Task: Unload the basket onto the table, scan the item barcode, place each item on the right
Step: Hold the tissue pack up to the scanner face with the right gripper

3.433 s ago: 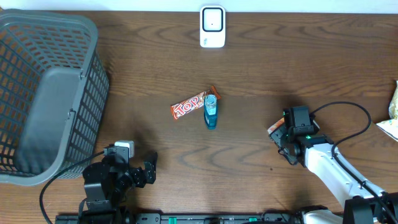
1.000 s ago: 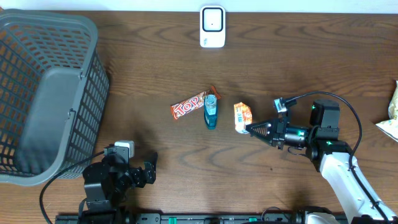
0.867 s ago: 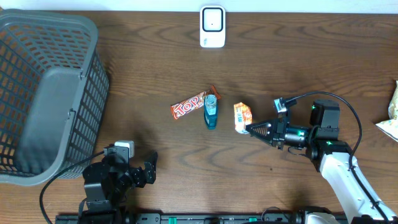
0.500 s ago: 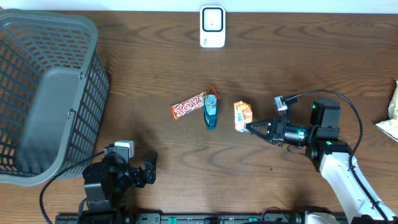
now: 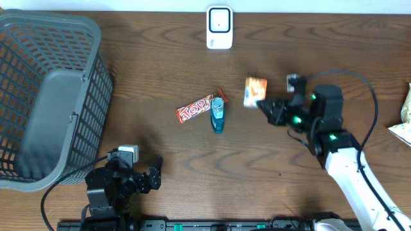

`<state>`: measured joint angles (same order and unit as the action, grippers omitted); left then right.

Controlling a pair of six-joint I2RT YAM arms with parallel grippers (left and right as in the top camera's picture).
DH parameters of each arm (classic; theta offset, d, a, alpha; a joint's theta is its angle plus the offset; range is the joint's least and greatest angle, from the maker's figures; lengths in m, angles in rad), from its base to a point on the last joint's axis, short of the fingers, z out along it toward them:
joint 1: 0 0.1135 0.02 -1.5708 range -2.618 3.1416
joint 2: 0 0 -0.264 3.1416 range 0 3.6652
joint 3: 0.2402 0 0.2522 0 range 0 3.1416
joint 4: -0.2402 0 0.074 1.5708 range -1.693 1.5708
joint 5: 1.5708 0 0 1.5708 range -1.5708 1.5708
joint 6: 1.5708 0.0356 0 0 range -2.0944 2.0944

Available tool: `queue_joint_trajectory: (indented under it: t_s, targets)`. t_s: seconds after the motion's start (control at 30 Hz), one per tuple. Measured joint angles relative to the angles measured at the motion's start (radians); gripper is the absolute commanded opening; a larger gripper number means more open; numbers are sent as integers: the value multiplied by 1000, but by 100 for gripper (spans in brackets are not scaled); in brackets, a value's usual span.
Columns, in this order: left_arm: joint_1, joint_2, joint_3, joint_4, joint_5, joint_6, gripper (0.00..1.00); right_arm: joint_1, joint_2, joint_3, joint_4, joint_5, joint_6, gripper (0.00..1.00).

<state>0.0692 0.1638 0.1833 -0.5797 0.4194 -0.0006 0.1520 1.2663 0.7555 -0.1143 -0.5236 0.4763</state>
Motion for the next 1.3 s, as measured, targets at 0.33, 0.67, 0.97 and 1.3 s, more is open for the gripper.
queue_joint_trajectory:
  t_s: [0.33, 0.67, 0.97, 1.3]
  targets:
    - [0, 0, 0, 0, 0, 0, 98, 113, 264, 381, -45, 447, -210, 1]
    - [0, 0, 0, 0, 0, 0, 98, 172, 700, 949, -284, 611, -370, 1]
    - [0, 0, 0, 0, 0, 0, 98, 289, 1000, 1284, -286, 908, -541, 1]
    - [0, 0, 0, 0, 0, 0, 98, 339, 1181, 1304, -92, 1189, -688, 1]
